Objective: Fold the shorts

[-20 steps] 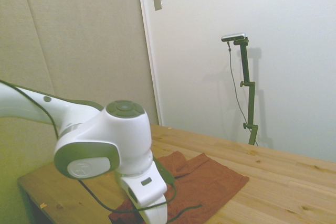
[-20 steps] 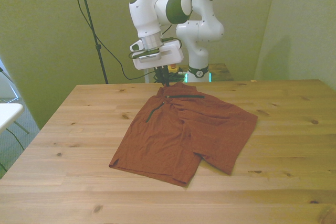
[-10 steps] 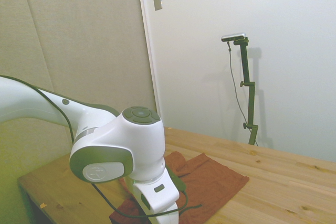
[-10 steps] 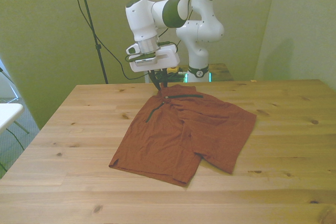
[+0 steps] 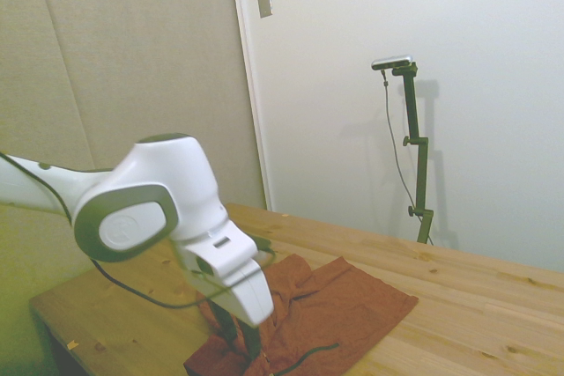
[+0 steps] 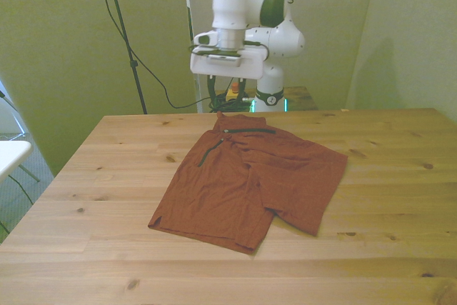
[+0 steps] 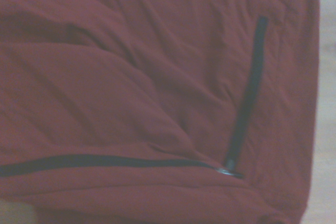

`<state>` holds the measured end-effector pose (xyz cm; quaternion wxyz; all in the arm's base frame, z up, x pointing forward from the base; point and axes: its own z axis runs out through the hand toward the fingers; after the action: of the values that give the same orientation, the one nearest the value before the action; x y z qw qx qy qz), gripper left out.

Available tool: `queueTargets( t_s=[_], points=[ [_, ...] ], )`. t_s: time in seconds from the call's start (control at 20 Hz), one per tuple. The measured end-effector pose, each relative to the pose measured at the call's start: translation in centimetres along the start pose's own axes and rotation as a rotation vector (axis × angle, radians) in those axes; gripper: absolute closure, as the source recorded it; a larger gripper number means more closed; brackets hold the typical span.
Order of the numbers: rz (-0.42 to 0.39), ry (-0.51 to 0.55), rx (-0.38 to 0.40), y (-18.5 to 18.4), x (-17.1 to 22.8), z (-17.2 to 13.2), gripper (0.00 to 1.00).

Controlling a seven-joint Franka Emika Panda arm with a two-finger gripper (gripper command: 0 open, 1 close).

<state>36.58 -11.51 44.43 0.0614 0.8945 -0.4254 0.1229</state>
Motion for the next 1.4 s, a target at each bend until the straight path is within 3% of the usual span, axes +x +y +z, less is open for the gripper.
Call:
queueTargets(
  t_s=[0.25,0.5,0.95,1.4],
  points=[
    [-0.196,0.252,-0.026,-10.9,-9.3,0.1,0.00],
    [-0.363,0.458,-0.021,-16.6,-16.0,1.1,0.00],
    [-0.432,0.420,-0.006,-21.3,-18.9,4.1,0.00],
    [-0.404,0.402,-0.042,-23.3,-18.3,6.1,0.00]
  ],
)
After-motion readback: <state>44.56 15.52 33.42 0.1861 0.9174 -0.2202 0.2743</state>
